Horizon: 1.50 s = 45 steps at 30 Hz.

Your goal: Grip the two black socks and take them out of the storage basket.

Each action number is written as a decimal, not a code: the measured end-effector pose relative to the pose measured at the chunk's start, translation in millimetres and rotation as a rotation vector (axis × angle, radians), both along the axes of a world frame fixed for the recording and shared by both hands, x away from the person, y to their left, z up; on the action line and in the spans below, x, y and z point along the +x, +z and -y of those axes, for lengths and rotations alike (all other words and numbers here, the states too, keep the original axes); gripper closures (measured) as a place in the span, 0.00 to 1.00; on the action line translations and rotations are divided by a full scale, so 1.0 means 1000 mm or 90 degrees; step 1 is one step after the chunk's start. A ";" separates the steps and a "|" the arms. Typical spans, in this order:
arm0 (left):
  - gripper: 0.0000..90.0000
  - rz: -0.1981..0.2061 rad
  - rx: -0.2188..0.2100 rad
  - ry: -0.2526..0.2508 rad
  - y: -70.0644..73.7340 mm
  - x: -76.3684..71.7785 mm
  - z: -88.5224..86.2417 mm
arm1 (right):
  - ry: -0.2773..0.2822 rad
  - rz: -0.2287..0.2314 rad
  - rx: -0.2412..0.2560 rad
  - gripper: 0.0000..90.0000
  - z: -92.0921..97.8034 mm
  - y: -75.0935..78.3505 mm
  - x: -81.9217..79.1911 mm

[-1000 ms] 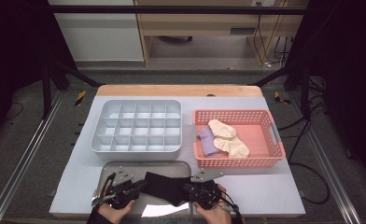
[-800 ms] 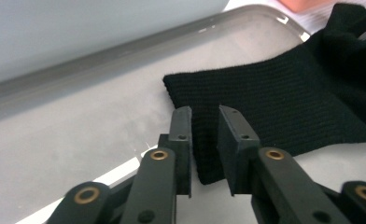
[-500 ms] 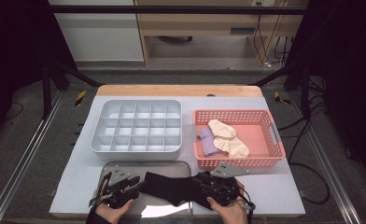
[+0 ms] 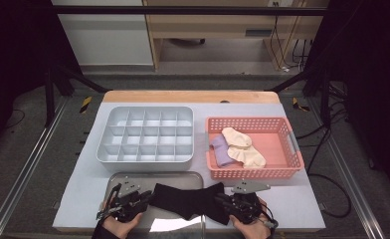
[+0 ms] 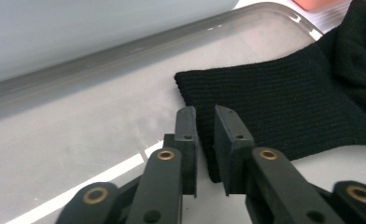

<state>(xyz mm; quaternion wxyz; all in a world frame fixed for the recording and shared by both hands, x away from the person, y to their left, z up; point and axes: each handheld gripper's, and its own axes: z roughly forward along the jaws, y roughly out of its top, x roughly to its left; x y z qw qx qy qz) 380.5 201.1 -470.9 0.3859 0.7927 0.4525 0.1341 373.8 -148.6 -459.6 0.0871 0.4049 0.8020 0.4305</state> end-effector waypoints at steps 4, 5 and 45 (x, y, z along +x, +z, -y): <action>0.90 0.000 0.001 -0.004 0.000 0.000 0.000 | 0.011 0.000 -0.002 0.99 0.001 0.004 -0.001; 0.90 0.000 0.002 -0.005 0.000 0.000 0.000 | 0.013 0.003 0.000 0.99 0.002 0.006 -0.001; 0.84 0.006 0.014 -0.015 -0.002 0.000 0.001 | 0.042 0.026 0.032 0.99 -0.041 0.032 0.023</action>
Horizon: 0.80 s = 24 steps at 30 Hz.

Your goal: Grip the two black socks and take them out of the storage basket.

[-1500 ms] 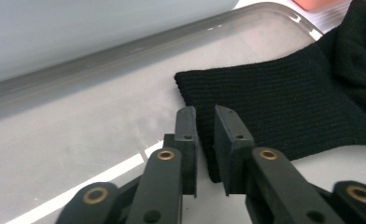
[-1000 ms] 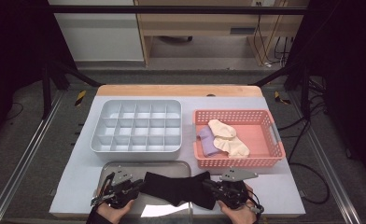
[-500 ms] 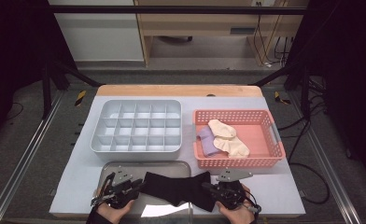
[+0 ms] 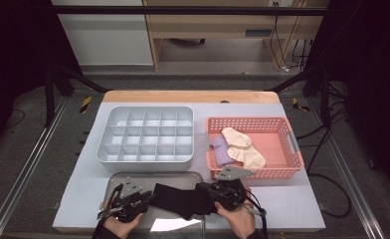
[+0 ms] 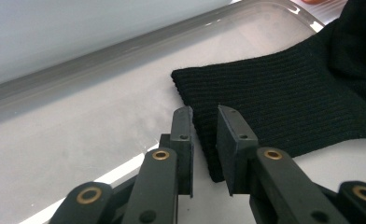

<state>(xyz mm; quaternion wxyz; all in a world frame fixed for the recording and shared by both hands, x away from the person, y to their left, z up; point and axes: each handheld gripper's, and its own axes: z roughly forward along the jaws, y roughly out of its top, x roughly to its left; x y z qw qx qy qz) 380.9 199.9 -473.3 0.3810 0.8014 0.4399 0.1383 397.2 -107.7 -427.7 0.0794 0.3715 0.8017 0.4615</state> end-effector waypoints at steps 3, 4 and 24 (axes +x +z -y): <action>0.84 0.000 0.000 -0.002 0.000 0.000 0.000 | -0.014 -0.010 -0.010 0.99 -0.025 -0.002 0.018; 0.83 0.000 0.002 -0.002 0.000 0.000 -0.001 | -0.017 -0.015 -0.014 0.99 -0.031 -0.004 0.023; 0.64 0.029 -0.043 -0.015 0.017 -0.003 -0.002 | -0.024 0.029 -0.002 0.76 -0.017 0.002 0.015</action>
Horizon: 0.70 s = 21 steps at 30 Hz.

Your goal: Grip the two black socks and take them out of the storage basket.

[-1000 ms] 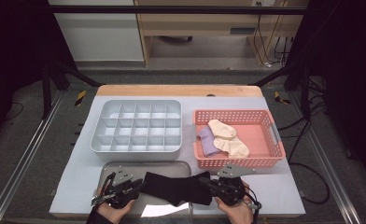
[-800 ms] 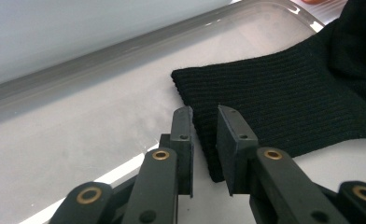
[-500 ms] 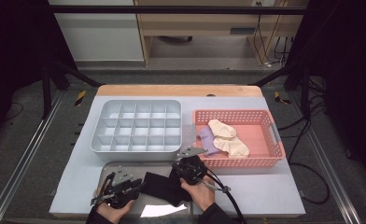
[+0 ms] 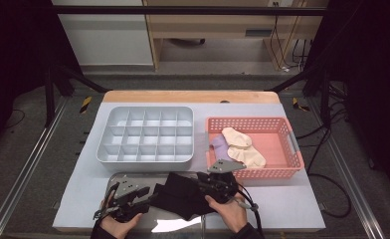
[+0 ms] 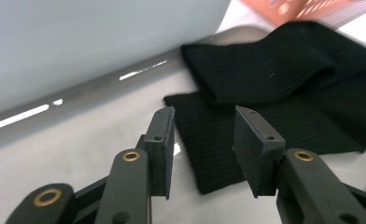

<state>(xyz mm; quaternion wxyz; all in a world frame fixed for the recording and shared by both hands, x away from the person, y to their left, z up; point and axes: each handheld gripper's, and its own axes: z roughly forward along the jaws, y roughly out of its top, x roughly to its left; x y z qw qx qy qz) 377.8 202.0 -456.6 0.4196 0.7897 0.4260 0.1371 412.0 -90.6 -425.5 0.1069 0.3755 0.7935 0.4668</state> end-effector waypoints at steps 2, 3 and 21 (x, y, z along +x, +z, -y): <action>0.64 0.006 -0.003 -0.004 0.005 0.001 0.002 | 0.003 -0.008 -0.009 0.77 0.007 -0.006 -0.006; 0.64 0.009 -0.001 -0.004 0.008 0.002 0.002 | 0.005 -0.010 -0.014 0.77 0.010 -0.009 -0.009; 0.76 -0.041 -0.001 0.022 -0.005 0.029 0.028 | -0.021 -0.050 -0.037 0.73 0.054 -0.034 -0.029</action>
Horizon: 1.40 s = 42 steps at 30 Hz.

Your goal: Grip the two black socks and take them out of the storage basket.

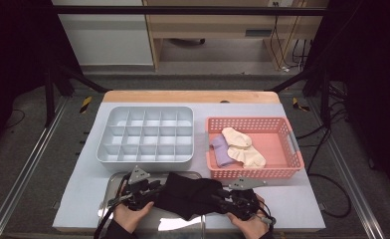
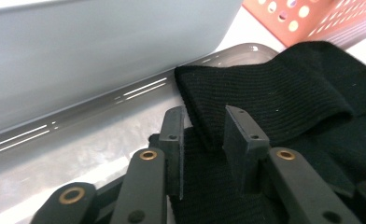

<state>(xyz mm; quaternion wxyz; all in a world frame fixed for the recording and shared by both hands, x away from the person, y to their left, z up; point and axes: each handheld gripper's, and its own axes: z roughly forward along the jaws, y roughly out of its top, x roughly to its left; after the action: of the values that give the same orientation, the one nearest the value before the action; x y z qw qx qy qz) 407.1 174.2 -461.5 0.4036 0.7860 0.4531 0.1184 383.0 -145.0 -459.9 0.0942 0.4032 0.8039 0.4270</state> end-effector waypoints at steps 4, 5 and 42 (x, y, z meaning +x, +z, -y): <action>0.81 0.001 0.010 -0.006 -0.005 0.001 0.006 | -0.039 0.011 0.001 0.71 0.013 0.001 0.000; 0.82 0.000 0.012 -0.007 -0.006 0.001 0.007 | -0.053 0.008 0.001 0.71 0.017 0.001 0.000; 0.96 0.014 0.007 -0.035 -0.002 -0.013 -0.001 | -0.077 -0.033 -0.014 0.98 0.002 -0.019 0.024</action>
<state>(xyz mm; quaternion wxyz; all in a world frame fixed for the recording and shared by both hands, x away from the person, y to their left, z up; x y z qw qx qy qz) 393.9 175.1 -463.6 0.4075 0.7989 0.4264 0.1181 407.1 -147.1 -479.2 0.1034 0.4610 0.7850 0.4008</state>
